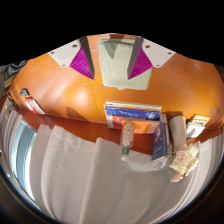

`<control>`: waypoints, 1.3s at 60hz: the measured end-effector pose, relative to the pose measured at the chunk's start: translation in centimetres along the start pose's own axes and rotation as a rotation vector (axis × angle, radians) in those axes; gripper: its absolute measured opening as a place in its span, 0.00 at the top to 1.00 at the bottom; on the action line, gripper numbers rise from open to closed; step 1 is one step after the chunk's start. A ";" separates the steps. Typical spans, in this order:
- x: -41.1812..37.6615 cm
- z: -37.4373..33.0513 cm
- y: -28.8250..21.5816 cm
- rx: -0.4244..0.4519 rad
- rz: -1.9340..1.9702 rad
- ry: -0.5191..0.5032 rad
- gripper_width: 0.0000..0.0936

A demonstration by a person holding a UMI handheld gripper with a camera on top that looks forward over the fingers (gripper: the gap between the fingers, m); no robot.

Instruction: Fold towel

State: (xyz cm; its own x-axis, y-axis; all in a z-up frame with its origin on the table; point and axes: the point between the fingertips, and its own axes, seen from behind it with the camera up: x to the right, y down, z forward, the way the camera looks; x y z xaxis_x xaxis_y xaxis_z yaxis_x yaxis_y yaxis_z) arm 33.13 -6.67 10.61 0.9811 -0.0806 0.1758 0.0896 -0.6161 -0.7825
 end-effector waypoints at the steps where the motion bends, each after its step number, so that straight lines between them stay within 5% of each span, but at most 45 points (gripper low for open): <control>1: -0.4 -0.6 -0.4 0.008 0.006 -0.002 0.31; 23: -16.0 -16.0 -8.5 0.172 0.082 -0.098 0.29; 44: -28.4 -24.9 -3.6 0.174 0.079 -0.202 0.29; 78: -30.4 -28.9 -0.8 0.170 0.070 -0.179 0.29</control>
